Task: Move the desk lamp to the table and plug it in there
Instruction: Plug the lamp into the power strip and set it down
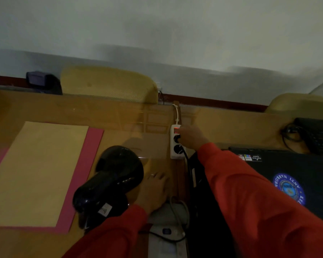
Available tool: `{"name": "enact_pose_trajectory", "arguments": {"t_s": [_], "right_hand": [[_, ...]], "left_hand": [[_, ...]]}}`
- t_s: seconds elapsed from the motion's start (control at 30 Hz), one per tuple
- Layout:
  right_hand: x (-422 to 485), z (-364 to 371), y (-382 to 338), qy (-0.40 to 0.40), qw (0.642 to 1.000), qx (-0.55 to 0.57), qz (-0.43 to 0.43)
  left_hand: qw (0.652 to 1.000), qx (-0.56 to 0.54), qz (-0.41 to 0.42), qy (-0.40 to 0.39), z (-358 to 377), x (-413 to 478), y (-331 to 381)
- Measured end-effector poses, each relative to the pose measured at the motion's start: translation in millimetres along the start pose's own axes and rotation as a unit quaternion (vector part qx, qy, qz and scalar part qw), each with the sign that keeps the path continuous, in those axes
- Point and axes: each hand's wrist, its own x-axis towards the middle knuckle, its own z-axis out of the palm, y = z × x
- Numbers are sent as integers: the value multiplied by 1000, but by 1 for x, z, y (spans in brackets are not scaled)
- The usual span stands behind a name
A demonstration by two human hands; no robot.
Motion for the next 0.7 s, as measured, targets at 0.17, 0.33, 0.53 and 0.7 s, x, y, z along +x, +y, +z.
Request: {"name": "enact_pose_trajectory", "arguments": {"t_s": [0.17, 0.33, 0.53, 0.7], "right_hand": [[-48, -31, -29, 94, 987, 130, 15], [-121, -43, -75, 130, 967, 220, 16], [-200, -15, -134, 90, 928, 358, 42], [-231, 29, -191, 3, 898, 437, 38]], "left_hand": [[999, -22, 10, 35, -18, -40, 10], [995, -72, 20, 60, -27, -101, 5], [980, -168, 35, 100, -31, -179, -24], [949, -221, 75, 212, -36, -233, -60]]}}
